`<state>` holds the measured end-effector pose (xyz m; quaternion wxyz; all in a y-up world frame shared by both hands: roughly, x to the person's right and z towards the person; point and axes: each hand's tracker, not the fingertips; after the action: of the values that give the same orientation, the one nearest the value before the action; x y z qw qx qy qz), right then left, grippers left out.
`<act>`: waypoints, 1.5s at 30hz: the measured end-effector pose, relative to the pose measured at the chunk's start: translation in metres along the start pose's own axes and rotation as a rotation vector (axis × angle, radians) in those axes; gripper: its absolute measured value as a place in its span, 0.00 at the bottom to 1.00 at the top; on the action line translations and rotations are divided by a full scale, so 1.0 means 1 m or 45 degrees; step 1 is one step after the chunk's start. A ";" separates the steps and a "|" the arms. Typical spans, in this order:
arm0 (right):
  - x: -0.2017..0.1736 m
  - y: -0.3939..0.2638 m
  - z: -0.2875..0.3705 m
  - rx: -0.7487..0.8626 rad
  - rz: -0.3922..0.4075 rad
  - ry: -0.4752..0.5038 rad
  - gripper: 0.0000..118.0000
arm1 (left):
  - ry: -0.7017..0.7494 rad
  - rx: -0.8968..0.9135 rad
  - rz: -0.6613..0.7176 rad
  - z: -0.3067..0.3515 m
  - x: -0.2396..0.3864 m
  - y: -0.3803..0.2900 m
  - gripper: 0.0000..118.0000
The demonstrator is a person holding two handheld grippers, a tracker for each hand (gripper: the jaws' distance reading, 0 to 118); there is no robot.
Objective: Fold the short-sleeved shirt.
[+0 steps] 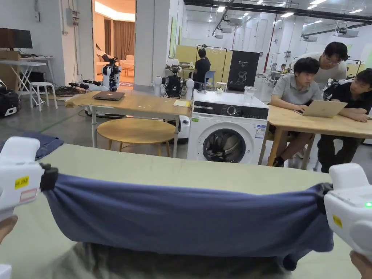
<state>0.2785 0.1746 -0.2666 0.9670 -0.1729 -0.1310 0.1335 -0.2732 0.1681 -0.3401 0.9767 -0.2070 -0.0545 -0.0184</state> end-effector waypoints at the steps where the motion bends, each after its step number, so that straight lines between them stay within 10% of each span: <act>1: -0.002 -0.013 0.005 -0.016 -0.006 0.007 0.01 | -0.008 -0.025 -0.010 0.005 0.001 -0.014 0.00; 26: -0.046 -0.256 0.012 -0.723 0.045 0.164 0.02 | 0.002 -0.644 0.034 -0.014 0.001 -0.253 0.00; 29: -0.046 -0.249 0.012 -0.721 0.026 0.148 0.09 | -0.005 -0.657 0.057 -0.013 0.000 -0.248 0.05; 32: -0.043 -0.229 0.014 -0.709 0.017 0.098 0.50 | 0.012 -0.619 0.141 -0.006 0.000 -0.231 0.35; 45: -0.097 -0.136 0.033 -0.094 -0.300 0.141 0.48 | -0.038 0.057 0.088 0.022 0.080 -0.148 0.40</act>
<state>0.2068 0.0325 -0.2064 0.9747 -0.1991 -0.1015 0.0044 -0.2044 0.0405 -0.2509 0.9802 -0.1870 -0.0622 0.0195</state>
